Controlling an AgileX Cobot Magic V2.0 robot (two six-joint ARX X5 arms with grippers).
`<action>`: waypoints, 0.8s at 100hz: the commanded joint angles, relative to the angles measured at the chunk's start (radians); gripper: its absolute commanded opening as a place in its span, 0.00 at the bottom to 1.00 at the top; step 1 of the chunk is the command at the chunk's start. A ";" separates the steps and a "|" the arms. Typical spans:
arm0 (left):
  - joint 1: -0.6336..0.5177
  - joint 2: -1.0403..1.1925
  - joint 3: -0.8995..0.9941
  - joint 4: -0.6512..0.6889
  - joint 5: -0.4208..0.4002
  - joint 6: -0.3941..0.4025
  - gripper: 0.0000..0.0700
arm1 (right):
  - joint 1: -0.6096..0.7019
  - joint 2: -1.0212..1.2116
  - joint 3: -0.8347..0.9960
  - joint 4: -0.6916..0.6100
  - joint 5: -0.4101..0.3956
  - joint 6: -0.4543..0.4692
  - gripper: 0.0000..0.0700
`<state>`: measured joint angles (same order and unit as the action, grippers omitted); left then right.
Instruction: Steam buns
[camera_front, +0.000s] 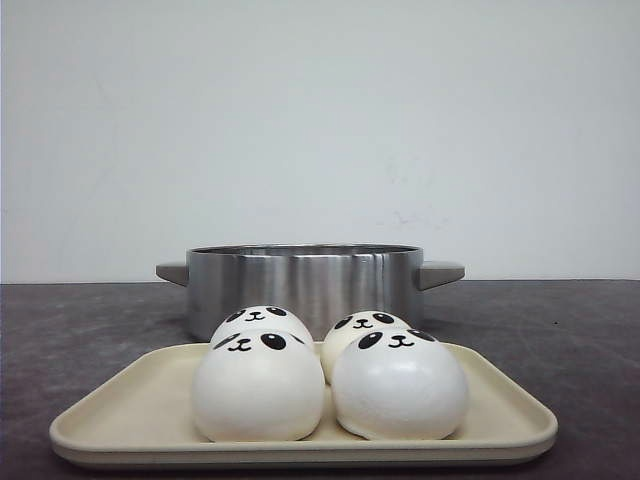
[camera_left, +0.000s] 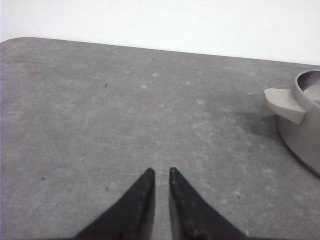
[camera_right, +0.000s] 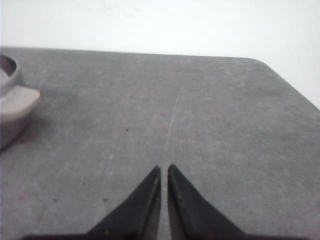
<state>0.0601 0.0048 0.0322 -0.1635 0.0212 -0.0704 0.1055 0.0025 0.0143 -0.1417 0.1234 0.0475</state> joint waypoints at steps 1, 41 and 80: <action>0.000 -0.002 -0.018 0.039 -0.003 -0.002 0.01 | 0.004 0.001 -0.003 0.041 -0.003 0.050 0.02; -0.002 -0.002 -0.009 0.132 0.167 -0.508 0.01 | 0.004 0.002 0.050 0.321 -0.270 0.293 0.01; -0.002 0.136 0.270 0.085 0.355 -0.445 0.01 | 0.003 0.164 0.488 -0.137 -0.334 0.167 0.01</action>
<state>0.0582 0.0853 0.2153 -0.0505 0.3702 -0.5854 0.1062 0.1116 0.4175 -0.2310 -0.2089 0.2829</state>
